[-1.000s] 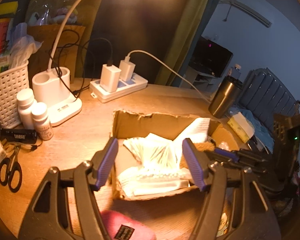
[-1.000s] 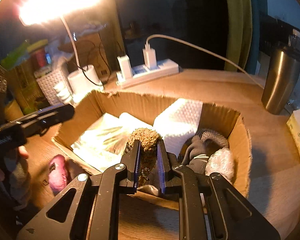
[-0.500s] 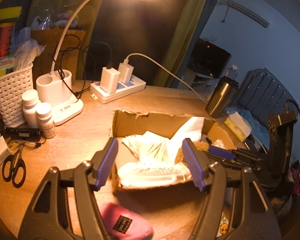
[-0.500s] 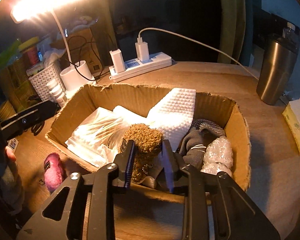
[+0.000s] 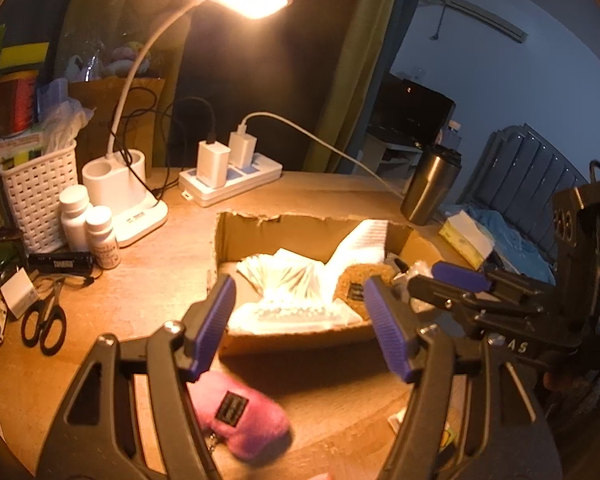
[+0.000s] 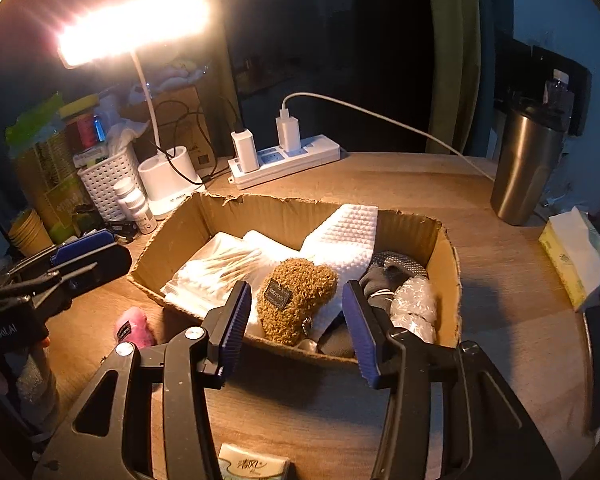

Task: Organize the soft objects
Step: 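Withdraw both grippers from the box toward the pink keychain and green tissue pack, then grasp the green tissue pack with the right gripper while the left grasps the pink keychain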

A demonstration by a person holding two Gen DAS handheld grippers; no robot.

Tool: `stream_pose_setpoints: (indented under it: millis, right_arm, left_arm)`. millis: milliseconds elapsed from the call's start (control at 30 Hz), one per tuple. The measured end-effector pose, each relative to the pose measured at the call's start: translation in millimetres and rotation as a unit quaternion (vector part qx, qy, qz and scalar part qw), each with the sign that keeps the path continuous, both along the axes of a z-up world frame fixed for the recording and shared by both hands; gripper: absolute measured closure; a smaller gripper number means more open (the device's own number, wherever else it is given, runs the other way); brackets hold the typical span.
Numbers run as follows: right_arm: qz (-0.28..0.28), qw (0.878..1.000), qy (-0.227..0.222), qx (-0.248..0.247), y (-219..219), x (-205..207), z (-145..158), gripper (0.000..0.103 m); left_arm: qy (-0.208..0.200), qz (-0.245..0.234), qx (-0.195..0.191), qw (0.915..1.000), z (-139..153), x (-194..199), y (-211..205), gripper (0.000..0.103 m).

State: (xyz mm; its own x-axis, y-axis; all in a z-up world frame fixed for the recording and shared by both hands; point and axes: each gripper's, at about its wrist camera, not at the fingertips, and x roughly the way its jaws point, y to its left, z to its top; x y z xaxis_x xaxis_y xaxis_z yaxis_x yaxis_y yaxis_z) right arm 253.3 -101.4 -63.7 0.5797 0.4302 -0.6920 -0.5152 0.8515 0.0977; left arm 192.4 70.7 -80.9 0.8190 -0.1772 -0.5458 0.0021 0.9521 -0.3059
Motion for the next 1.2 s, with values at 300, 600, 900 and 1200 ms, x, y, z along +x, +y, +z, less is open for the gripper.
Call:
stream_pose_setpoints:
  millis: [300, 600, 900, 1200]
  right_arm:
    - [0.000, 1.000, -0.015, -0.001, -4, -22, 12, 0.050]
    - [0.001, 0.999, -0.034, -0.002, -8, -45, 22, 0.043]
    - [0.005, 0.999, -0.039, -0.001, -11, -66, 25, 0.043]
    - [0.007, 0.999, -0.034, -0.004, -17, -82, 19, 0.043]
  left_arm:
    - [-0.001, 0.005, 0.015, 0.9999, 1, -19, -6, 0.023]
    - [-0.004, 0.011, 0.017, 0.9998, 3, -40, -8, 0.023]
    - [-0.004, 0.013, 0.020, 0.9997, 2, -58, -13, 0.023]
    - [0.000, 0.015, 0.017, 0.9997, -6, -75, -18, 0.023]
